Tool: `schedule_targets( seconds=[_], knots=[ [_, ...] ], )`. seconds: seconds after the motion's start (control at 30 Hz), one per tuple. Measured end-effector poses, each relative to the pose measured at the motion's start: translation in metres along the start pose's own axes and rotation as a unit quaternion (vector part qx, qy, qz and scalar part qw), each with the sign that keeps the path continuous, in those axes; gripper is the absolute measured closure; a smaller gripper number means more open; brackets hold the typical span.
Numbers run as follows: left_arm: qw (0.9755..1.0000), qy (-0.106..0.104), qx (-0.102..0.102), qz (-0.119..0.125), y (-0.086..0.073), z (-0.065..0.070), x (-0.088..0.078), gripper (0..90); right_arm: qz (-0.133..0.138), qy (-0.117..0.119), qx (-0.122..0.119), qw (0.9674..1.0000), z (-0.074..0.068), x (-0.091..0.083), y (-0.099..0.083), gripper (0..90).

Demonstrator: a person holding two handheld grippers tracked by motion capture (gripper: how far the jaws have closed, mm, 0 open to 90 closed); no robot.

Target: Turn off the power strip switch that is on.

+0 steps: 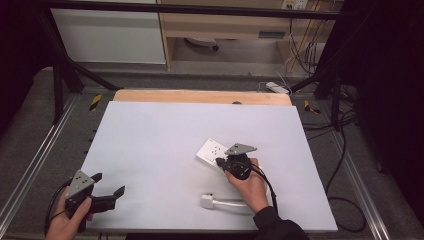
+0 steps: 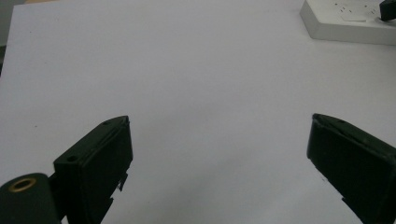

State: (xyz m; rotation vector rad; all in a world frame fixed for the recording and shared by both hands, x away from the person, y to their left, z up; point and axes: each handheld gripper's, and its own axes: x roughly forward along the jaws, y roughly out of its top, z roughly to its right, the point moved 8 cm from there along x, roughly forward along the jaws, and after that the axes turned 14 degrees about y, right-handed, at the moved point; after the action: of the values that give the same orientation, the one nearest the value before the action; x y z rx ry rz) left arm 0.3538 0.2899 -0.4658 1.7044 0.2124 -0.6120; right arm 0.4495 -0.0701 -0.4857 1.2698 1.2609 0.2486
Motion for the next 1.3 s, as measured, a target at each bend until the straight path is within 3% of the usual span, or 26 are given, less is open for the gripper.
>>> schedule_targets(
  seconds=[1.3],
  knots=[
    [1.0000,-0.001,0.004,-0.002,-0.0008,0.0017,0.0005,6.8,0.003,-0.003,-0.006,1.0000,-0.0017,0.0027,-0.0021,90.0]
  ],
)
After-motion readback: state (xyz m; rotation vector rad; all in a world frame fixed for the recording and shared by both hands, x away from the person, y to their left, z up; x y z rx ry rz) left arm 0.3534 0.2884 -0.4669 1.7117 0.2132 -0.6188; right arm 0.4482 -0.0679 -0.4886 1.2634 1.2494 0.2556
